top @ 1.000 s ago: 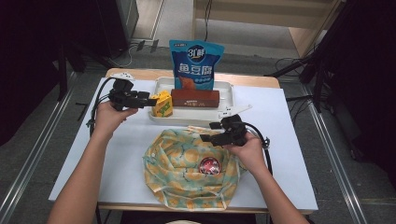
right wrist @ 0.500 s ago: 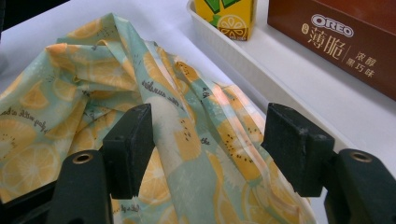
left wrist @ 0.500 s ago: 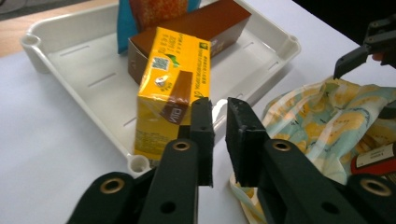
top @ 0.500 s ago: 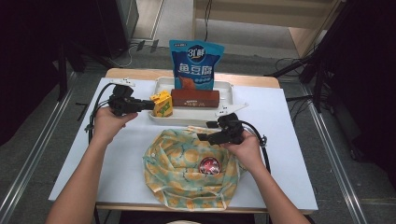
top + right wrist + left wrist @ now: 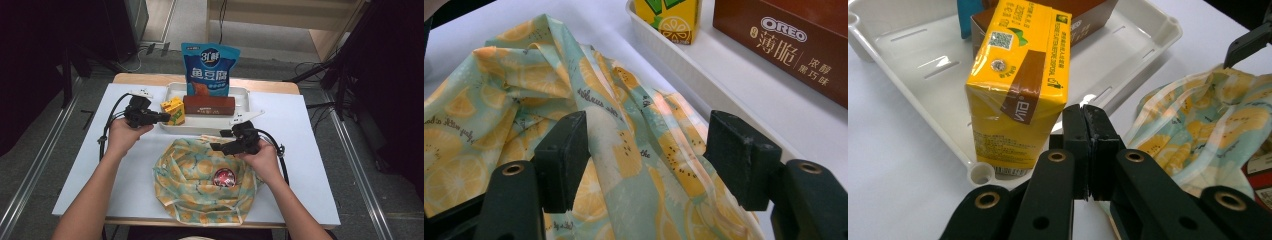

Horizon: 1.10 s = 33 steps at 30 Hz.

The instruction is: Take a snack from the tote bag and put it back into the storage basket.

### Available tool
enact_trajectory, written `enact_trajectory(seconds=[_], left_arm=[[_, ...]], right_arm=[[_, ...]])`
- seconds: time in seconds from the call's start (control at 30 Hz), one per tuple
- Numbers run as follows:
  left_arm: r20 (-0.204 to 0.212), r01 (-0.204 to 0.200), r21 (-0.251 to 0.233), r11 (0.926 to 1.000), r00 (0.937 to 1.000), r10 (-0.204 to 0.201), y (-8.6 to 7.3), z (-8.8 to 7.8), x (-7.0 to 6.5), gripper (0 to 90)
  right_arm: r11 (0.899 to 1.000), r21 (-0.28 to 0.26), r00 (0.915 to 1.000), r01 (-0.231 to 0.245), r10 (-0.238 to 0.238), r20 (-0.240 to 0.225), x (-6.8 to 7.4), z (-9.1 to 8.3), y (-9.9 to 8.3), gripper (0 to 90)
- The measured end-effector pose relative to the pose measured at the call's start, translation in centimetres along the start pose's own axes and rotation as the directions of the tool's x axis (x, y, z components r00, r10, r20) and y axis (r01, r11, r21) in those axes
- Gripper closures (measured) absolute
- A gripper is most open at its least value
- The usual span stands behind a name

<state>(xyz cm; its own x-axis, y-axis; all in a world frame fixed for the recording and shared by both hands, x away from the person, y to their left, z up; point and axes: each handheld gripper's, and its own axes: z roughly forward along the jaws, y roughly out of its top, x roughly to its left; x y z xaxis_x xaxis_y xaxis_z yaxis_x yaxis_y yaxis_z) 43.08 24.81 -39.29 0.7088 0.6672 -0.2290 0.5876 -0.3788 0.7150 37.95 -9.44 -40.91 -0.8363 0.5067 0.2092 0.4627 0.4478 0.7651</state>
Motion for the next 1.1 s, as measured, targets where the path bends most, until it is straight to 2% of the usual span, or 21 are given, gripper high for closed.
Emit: enact_trajectory(seconds=[0.23,1.1], left_arm=[[-0.013,0.008,0.016,0.9998,0.9999,-0.008,-0.4,0.8,0.4,89.7],[-0.043,0.048,0.012,0.9988,0.9979,-0.048,-1.2,0.8,2.0,89.7]], right_arm=[[1.000,0.005,1.0000,0.002,-0.002,-0.001,0.1,0.1,0.0,34.9],[1.000,0.003,1.0000,0.006,-0.006,-0.002,0.1,0.1,0.0,34.9]])
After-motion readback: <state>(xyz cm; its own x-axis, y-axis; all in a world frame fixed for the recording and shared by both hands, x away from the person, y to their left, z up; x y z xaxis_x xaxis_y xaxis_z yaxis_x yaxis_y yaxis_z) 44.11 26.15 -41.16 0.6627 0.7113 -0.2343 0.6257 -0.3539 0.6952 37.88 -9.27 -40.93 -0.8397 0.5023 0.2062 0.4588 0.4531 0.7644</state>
